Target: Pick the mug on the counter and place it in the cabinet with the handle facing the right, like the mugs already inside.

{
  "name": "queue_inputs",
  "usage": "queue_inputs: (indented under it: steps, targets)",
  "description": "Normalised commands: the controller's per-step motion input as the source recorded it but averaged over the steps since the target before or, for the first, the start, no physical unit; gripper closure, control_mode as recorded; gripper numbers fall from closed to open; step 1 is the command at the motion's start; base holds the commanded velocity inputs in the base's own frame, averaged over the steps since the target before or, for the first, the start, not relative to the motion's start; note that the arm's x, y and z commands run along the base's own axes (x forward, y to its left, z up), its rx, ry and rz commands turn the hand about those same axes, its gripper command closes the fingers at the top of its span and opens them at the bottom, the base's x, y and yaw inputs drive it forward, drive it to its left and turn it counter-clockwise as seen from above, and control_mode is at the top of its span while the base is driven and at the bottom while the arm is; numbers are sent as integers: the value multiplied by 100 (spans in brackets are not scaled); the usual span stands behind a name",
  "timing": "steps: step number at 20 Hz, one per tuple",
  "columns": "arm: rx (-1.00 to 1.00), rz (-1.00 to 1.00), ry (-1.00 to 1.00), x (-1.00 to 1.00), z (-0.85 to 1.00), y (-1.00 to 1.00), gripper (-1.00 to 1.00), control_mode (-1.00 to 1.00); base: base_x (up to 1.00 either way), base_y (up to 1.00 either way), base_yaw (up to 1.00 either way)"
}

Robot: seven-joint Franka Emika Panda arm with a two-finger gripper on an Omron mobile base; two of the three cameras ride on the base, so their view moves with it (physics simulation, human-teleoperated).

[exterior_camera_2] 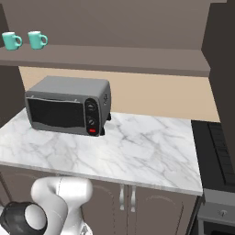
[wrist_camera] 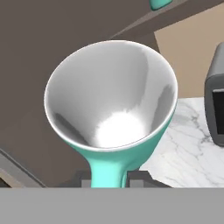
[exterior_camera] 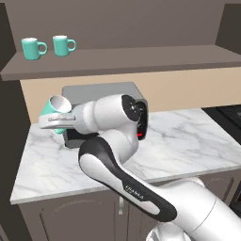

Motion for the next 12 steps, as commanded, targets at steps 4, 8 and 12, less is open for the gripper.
queue_inputs:
  steps: [4,8,12]
  targets:
    - [-12,13,0,-23,44,-25,100,-100,0,0,0]
    - [-15,17,0,-42,39,-18,100,-100,0,0,0]
    - [-13,15,0,-33,30,-27,100,-100,0,0,0]
